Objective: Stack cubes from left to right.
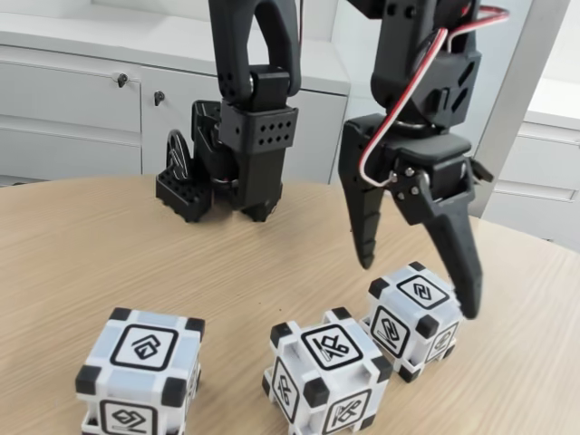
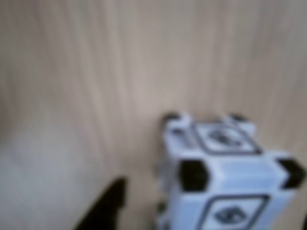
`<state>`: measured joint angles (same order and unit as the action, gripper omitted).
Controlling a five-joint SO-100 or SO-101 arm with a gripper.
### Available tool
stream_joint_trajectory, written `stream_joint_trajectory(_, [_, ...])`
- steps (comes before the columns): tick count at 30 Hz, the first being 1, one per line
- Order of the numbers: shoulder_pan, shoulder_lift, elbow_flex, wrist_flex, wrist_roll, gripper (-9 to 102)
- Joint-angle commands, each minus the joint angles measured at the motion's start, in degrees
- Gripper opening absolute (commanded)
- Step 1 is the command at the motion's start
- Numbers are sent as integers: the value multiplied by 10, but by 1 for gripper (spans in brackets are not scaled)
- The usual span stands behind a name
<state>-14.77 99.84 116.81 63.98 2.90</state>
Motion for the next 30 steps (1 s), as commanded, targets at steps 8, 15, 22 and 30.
stream_joint_trajectory(8, [6, 0, -22, -19, 18, 37])
stream_joint_trajectory(15, [6, -54, -25, -20, 35, 37])
stream_joint_trajectory(22, [6, -59, -25, -20, 42, 36])
stream_joint_trajectory(30, [6, -57, -25, -19, 37, 23])
